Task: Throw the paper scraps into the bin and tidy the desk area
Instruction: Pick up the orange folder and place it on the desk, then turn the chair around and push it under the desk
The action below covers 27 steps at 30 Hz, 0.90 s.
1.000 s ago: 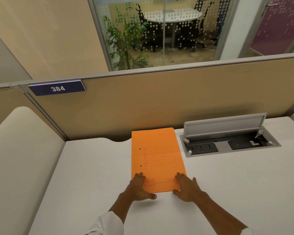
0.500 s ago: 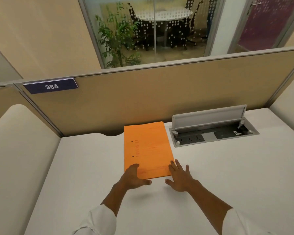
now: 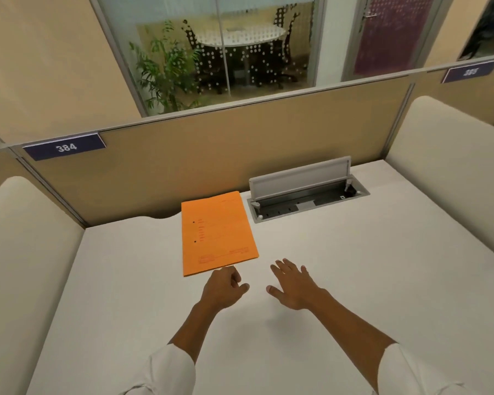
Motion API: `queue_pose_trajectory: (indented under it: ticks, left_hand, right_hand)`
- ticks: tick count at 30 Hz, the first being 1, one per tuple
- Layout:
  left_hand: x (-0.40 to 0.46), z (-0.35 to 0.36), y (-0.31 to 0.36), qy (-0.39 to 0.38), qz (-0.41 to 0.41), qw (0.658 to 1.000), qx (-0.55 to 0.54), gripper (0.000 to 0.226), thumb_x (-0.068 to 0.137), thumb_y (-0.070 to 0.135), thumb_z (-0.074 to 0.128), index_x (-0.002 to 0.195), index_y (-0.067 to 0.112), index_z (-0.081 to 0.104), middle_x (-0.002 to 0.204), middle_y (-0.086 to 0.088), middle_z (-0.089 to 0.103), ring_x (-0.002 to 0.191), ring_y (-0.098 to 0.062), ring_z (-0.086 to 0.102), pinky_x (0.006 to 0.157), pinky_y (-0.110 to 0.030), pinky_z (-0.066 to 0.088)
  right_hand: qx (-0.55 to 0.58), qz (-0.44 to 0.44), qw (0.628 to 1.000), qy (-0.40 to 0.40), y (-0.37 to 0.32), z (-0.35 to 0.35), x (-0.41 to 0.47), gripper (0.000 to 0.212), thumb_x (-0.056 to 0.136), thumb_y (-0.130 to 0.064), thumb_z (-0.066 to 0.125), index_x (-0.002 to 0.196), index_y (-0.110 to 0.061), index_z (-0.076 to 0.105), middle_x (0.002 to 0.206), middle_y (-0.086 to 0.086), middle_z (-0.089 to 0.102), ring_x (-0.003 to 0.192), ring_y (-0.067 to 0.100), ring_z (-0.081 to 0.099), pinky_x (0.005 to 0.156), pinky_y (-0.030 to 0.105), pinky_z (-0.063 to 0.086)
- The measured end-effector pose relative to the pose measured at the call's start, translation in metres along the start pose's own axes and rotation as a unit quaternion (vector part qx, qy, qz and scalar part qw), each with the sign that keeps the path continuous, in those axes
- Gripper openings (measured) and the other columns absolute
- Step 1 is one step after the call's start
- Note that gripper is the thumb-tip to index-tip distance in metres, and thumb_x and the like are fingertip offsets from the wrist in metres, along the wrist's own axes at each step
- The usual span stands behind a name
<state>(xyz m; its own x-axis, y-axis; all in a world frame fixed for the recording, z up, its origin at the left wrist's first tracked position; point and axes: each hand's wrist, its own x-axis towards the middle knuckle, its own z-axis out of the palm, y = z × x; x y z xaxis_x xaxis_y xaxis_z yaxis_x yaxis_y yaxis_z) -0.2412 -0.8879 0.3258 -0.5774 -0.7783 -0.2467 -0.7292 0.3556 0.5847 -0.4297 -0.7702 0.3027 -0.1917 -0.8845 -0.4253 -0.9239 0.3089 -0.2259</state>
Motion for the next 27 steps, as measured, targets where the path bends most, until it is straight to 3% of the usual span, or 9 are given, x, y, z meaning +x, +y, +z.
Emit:
queue_pose_trajectory:
  ticks: [6,10,15,22,27]
  left_hand:
    - [-0.020,0.029,0.054,-0.135,0.123,0.982,0.053,0.040,0.071,0.054,0.078,0.092,0.025,0.059,0.084,0.005,0.068,0.075,-0.012,0.065,0.065,-0.025,0.053]
    - [-0.041,0.058,0.090,-0.245,0.194,0.948,0.061,0.055,0.067,0.062,0.080,0.104,0.025,0.062,0.092,0.006,0.069,0.080,-0.008,0.065,0.067,-0.020,0.053]
    - [-0.097,0.111,0.139,-0.331,0.282,0.898,0.074,0.058,0.065,0.062,0.081,0.106,0.027,0.061,0.096,0.006,0.069,0.084,-0.011,0.067,0.066,-0.017,0.048]
    - [-0.182,0.176,0.161,-0.407,0.349,0.838,0.101,0.066,0.066,0.064,0.080,0.114,0.024,0.062,0.101,0.005,0.069,0.088,-0.014,0.068,0.078,-0.025,0.057]
    - [-0.222,0.213,0.182,-0.434,0.389,0.802,0.128,0.065,0.064,0.067,0.078,0.113,0.028,0.062,0.098,0.009,0.068,0.086,-0.010,0.066,0.072,-0.018,0.050]
  right_hand:
    - [0.051,0.089,0.995,0.008,0.044,0.009,-0.084,0.065,0.103,-0.057,0.036,0.155,-0.018,0.032,0.157,0.008,0.043,0.144,0.030,0.038,0.112,0.049,0.038]
    - [0.088,0.173,0.981,0.006,0.070,0.030,-0.151,0.061,0.102,-0.059,0.037,0.152,-0.022,0.039,0.154,0.007,0.048,0.140,0.030,0.046,0.110,0.046,0.040]
    - [0.122,0.295,0.948,0.003,0.092,0.075,-0.264,0.063,0.102,-0.062,0.033,0.151,-0.023,0.041,0.149,0.008,0.052,0.132,0.032,0.053,0.109,0.046,0.044]
    - [0.178,0.387,0.905,0.017,0.086,0.129,-0.388,0.058,0.101,-0.060,0.039,0.141,-0.019,0.052,0.132,0.010,0.064,0.115,0.031,0.063,0.094,0.047,0.052]
    - [0.213,0.438,0.872,0.044,0.072,0.162,-0.458,0.056,0.100,-0.059,0.039,0.135,-0.019,0.056,0.129,0.011,0.065,0.114,0.033,0.063,0.092,0.048,0.053]
